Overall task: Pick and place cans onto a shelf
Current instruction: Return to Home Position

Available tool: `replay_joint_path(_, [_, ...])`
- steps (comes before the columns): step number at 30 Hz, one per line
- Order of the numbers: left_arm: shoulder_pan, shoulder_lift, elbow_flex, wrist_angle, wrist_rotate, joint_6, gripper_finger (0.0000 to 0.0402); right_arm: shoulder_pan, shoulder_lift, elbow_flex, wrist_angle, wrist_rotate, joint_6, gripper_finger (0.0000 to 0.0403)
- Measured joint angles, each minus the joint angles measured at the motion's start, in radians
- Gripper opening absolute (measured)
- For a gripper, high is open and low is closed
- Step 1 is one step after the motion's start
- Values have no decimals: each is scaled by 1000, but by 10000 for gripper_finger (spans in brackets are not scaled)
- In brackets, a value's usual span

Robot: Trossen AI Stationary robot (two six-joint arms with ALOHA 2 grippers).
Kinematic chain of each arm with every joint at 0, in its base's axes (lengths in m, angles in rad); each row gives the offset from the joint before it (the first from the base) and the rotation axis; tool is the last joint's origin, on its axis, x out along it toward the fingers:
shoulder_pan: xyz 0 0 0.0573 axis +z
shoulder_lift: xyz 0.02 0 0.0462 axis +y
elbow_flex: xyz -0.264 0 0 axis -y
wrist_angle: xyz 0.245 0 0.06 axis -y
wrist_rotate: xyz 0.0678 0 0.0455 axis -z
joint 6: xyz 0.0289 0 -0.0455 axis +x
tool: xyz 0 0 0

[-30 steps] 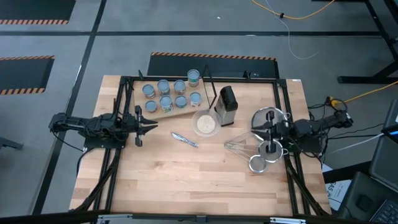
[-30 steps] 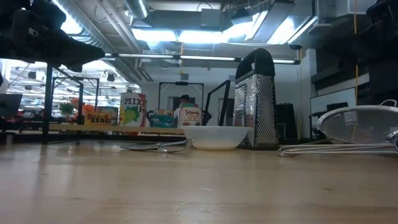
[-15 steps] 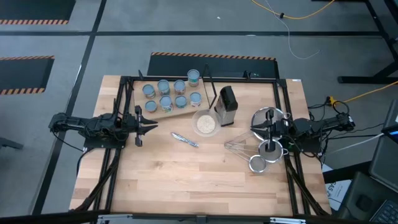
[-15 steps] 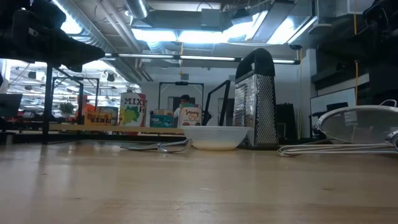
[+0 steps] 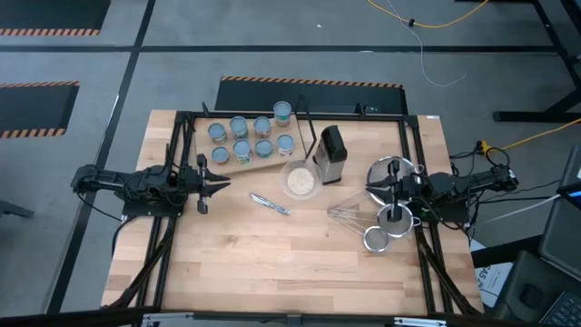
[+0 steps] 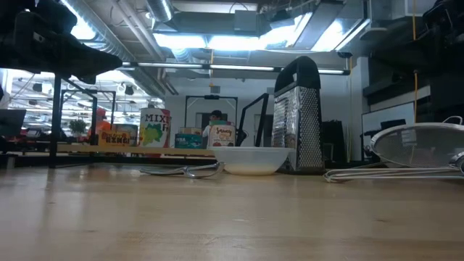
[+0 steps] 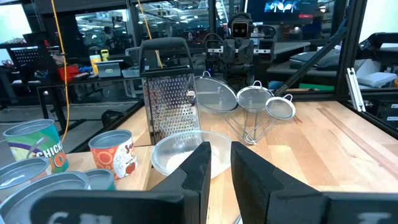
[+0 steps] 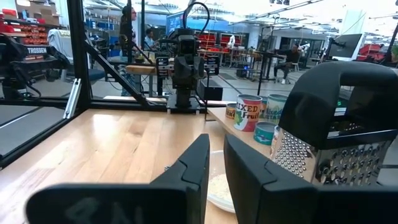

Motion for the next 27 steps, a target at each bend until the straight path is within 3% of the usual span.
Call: replay_joint_path(27, [0, 0, 0, 0, 0, 0, 55, 0, 0, 0, 1, 3, -5, 55])
